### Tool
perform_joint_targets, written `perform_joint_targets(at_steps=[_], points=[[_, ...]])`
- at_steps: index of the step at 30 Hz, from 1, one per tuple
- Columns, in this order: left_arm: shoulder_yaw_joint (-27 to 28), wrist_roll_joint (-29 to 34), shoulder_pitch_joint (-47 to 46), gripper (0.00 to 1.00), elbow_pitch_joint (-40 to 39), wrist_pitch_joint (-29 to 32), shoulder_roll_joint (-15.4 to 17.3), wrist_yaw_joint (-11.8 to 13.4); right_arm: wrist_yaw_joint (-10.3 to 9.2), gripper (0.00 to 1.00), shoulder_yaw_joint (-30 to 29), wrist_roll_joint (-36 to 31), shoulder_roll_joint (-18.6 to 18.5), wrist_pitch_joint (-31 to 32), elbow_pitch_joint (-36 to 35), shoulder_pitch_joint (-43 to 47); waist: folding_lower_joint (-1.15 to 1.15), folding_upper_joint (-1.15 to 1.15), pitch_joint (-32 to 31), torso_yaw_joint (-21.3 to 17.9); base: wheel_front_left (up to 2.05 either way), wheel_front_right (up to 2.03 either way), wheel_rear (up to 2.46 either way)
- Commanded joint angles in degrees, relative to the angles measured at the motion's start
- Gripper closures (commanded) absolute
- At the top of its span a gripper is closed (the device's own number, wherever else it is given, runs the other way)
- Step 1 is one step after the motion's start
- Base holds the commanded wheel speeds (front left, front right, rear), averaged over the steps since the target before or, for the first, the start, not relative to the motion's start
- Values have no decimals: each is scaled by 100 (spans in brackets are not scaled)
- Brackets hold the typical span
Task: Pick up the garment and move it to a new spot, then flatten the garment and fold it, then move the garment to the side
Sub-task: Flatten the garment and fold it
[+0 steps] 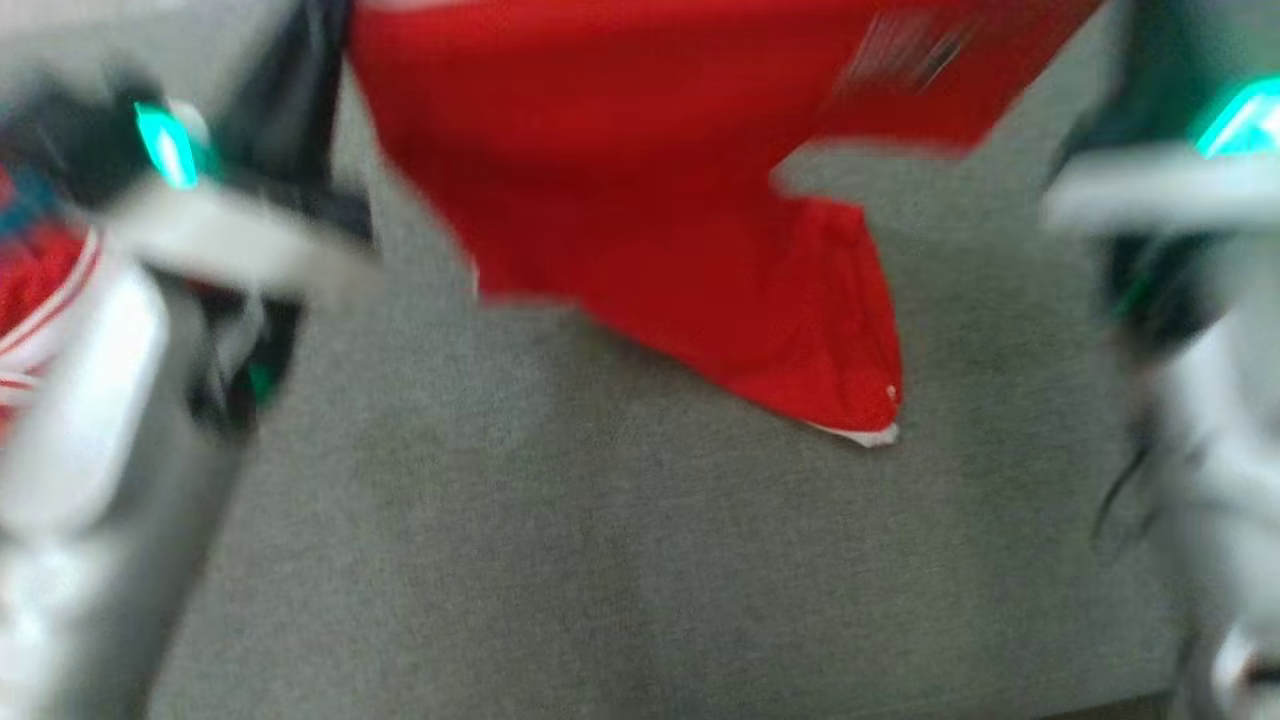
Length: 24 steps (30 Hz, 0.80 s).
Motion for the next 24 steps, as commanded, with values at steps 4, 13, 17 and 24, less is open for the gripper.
perform_joint_targets(at_steps=[4,13,17,24], points=[[219,87,-1956,100,197,-58,-97,-132,39,100,-333,-86,-560,-23,135,-1879,-1,0,900,152,0,0,0],[-184,220,-4308,100,1276,-1098,-698,-290,39,100,-794,-502,-1102,-23,-4,-3845,-1,0,1440,125,0,0,0],[-496,71,-4189,100,1391,-1290,-575,-301,39,100,-837,-513,-1125,-23,-171,-3613,-1,0,1416,56,0,0,0],[-1344,-244,-2468,100,1170,-1646,62,-304,39,100,-970,-360,-788,-23,-684,-1539,-1,0,1212,-150,0,0,0]])
